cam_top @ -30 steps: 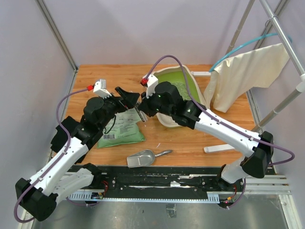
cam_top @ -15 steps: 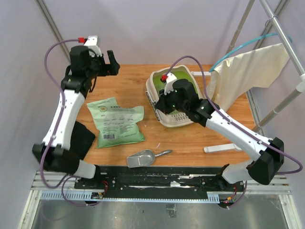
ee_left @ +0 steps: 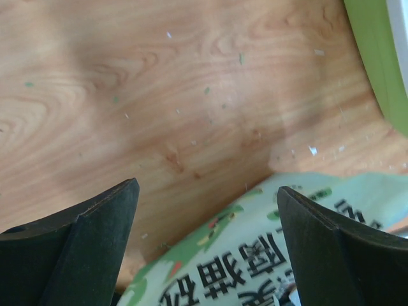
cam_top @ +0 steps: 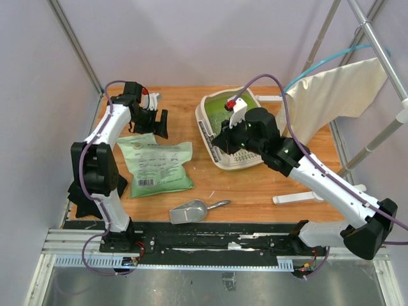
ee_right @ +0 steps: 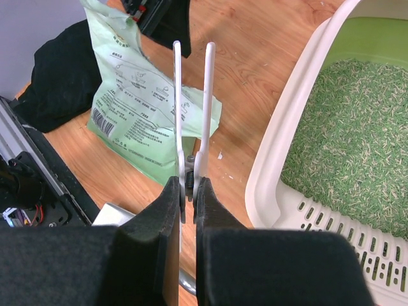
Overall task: Fill the litter box with clean litter
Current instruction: Clamp the cat litter bag at the center of the board.
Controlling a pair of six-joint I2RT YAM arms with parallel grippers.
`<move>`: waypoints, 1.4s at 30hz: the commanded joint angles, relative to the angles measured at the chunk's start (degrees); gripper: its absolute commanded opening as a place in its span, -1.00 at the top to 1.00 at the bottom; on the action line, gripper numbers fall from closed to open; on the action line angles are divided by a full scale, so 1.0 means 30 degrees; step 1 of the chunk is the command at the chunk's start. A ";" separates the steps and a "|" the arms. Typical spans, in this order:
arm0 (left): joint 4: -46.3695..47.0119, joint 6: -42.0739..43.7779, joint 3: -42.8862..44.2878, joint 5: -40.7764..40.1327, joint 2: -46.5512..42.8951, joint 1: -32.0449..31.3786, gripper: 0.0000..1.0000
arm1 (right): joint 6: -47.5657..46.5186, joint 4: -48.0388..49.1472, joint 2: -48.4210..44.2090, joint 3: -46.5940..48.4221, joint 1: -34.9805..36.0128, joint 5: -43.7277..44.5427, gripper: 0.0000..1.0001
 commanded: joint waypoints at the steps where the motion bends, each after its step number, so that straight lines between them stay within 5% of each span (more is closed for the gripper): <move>1: -0.1394 0.1968 -0.1541 0.1958 -0.2016 0.0129 -0.86 | -0.0447 -0.0069 -0.0266 -0.0257 -0.0076 -0.0243 0.99; 18: 0.1387 0.0600 -0.8848 0.1042 -0.6759 0.0129 -0.82 | -0.0992 0.0051 0.1460 0.0945 -0.0075 -0.1320 0.98; 31: 0.4978 -0.1273 -0.5133 0.1330 -0.8442 0.0200 -0.97 | -0.1120 0.0040 0.1729 0.1117 -0.0093 -0.1218 0.98; 42: 0.4999 -0.2018 -0.3540 -0.1728 -0.3438 -0.0516 -0.70 | -0.0966 0.0041 0.1343 0.0847 -0.0114 -0.1075 0.98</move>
